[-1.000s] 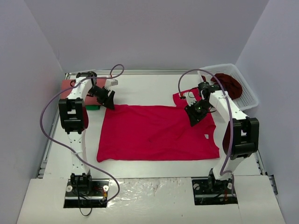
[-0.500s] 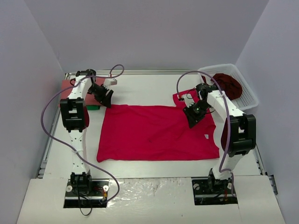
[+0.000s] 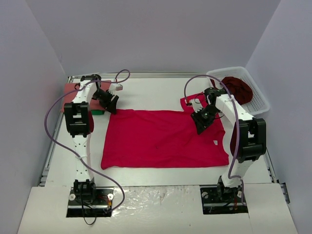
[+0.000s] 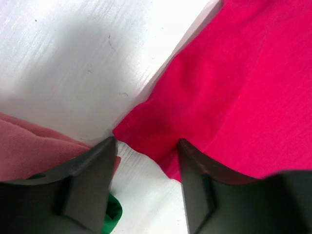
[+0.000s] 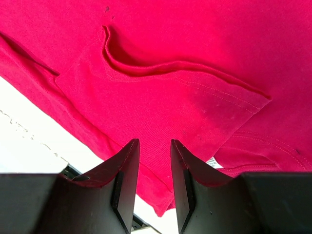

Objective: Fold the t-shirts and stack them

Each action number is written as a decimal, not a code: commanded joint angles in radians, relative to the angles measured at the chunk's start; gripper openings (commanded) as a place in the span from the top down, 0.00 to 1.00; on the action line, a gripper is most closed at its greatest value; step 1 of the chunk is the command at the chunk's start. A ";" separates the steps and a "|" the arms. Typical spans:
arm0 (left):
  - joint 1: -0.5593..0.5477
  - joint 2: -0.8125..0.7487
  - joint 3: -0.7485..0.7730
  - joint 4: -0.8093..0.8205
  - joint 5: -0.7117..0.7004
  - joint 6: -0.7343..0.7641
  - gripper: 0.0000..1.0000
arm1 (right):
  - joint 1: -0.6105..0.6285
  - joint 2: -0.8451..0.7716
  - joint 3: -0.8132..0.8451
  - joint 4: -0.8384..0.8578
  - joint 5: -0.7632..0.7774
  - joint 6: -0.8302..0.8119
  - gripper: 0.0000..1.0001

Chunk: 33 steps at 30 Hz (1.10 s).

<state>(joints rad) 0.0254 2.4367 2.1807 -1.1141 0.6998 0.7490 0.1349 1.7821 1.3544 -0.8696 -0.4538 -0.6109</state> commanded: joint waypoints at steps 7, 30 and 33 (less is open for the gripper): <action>-0.001 0.022 0.119 -0.113 0.141 -0.013 0.68 | -0.009 0.017 -0.005 -0.032 0.006 -0.009 0.72; -0.015 -0.010 -0.030 0.005 -0.033 -0.031 0.98 | -0.018 0.030 0.032 -0.017 0.029 0.006 0.72; -0.015 -0.063 -0.108 0.092 -0.025 -0.075 0.98 | -0.018 0.037 0.083 -0.009 0.064 0.026 0.71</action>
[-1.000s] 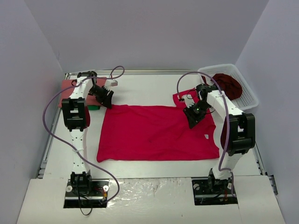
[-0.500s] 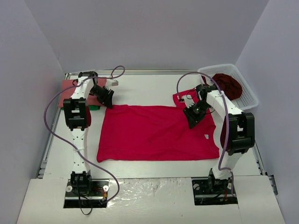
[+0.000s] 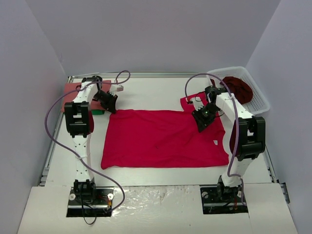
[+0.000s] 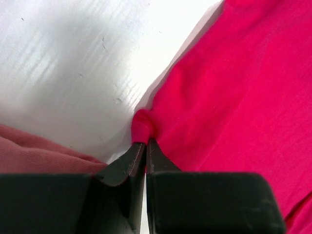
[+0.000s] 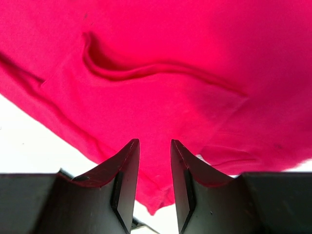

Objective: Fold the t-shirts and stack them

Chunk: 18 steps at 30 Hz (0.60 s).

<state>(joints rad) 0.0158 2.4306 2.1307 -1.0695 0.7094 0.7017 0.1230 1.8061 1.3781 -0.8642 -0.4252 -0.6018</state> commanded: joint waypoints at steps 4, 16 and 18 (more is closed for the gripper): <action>-0.005 -0.192 -0.164 0.181 -0.027 -0.102 0.98 | -0.006 0.009 0.163 0.004 0.124 0.040 0.69; -0.005 -0.545 -0.547 0.411 -0.047 -0.202 0.98 | -0.011 0.260 0.558 0.091 0.236 0.165 0.68; -0.004 -0.576 -0.561 0.393 -0.045 -0.192 0.98 | -0.010 0.321 0.628 0.096 0.264 0.169 0.68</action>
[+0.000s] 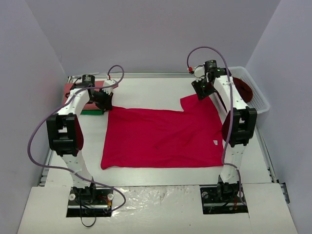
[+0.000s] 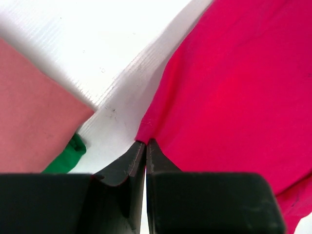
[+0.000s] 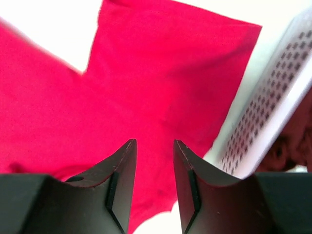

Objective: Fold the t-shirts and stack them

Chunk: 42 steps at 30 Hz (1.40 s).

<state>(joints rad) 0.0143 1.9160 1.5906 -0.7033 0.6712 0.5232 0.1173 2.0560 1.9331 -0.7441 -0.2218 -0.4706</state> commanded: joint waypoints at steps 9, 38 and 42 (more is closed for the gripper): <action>0.009 -0.162 -0.098 -0.001 -0.050 -0.008 0.98 | 0.002 0.263 0.296 -0.028 0.111 0.053 0.65; 0.039 -0.305 -0.224 -0.053 -0.111 0.003 0.98 | 0.004 0.556 0.630 0.060 0.251 0.151 0.59; 0.039 -0.310 -0.231 -0.053 -0.120 0.006 0.98 | 0.004 0.575 0.639 0.074 0.242 0.161 0.60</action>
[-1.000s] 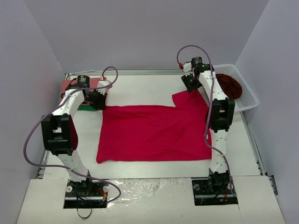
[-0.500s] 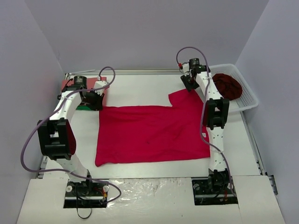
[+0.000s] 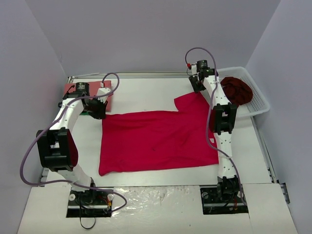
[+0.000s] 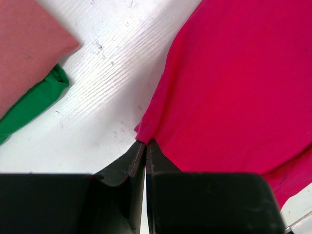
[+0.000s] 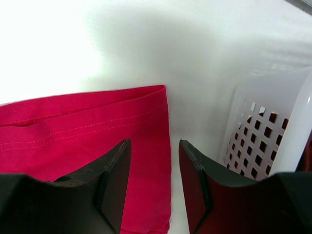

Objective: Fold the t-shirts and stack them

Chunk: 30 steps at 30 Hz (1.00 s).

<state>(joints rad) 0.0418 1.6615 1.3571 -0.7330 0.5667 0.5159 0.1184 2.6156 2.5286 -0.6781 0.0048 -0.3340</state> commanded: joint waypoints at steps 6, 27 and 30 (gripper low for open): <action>0.012 -0.068 -0.003 -0.031 -0.013 0.013 0.98 | 0.001 0.052 0.068 0.009 0.015 0.041 0.62; 0.013 -0.055 -0.015 -0.048 0.004 0.012 0.98 | 0.000 0.150 0.082 -0.017 -0.063 0.049 0.68; 0.013 -0.055 -0.019 -0.048 0.009 0.010 0.98 | -0.003 0.164 0.082 -0.029 -0.084 0.041 0.77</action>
<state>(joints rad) 0.0425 1.6592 1.3441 -0.7555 0.5568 0.5190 0.1184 2.7235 2.5996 -0.6544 -0.0372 -0.2966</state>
